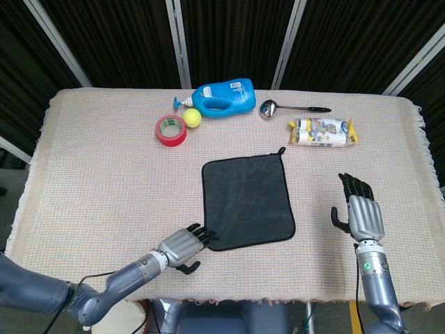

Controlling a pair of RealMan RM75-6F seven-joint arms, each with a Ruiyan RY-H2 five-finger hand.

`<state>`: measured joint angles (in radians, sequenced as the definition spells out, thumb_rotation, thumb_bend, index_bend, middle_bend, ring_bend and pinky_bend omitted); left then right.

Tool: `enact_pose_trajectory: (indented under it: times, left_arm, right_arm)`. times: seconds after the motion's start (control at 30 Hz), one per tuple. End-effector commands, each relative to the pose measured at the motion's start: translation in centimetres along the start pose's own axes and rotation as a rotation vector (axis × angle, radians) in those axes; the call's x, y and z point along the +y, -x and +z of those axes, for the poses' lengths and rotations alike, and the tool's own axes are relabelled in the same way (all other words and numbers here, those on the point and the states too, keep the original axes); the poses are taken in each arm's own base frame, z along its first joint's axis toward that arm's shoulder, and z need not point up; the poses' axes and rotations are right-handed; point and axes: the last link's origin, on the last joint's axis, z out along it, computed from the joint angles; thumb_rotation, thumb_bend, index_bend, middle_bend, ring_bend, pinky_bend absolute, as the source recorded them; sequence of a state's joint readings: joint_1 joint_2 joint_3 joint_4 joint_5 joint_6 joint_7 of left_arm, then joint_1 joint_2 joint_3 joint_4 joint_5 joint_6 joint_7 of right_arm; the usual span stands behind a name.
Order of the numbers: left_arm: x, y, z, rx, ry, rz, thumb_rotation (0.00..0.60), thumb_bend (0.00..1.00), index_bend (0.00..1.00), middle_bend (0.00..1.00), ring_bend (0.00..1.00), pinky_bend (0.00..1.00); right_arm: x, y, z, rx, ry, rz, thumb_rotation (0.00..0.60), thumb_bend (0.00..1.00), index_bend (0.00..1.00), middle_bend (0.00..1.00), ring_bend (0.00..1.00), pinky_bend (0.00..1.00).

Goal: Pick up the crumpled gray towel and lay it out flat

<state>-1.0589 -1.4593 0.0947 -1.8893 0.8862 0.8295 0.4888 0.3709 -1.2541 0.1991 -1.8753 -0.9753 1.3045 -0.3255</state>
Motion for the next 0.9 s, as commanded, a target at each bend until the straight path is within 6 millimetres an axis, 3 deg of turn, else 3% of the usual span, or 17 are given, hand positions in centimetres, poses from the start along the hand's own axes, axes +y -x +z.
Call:
enact_pose_trajectory:
  times: [0.03, 0.23, 0.53, 0.9]
  left_arm:
    - [-0.3, -0.8, 0.1, 0.053, -0.007, -0.025, 0.6, 0.47, 0.0, 0.0, 0.0, 0.02]
    - [-2.3, -2.8, 0.8, 0.136, -0.053, -0.007, 0.6, 0.47, 0.01, 0.0, 0.0, 0.02]
    - [-6.3, -5.2, 4.6, 0.157, -0.192, 0.151, 0.6, 0.47, 0.03, 0.0, 0.0, 0.02]
    - [-8.0, -5.1, 7.8, 0.116, -0.271, 0.204, 0.6, 0.47, 0.05, 0.01, 0.0, 0.02]
  right_arm:
    - [0.0, 0.0, 0.0, 0.003, -0.001, -0.002, 0.6, 0.56, 0.0, 0.07, 0.0, 0.04]
    - [0.0, -0.1, 0.2, 0.004, -0.003, 0.001, 0.6, 0.56, 0.0, 0.07, 0.0, 0.04]
    - [-0.2, -0.5, 0.8, 0.015, -0.017, 0.005, 0.6, 0.56, 0.0, 0.07, 0.0, 0.04]
    - [1.1, -0.5, 1.8, 0.012, 0.008, 0.003, 0.6, 0.56, 0.0, 0.07, 0.0, 0.04]
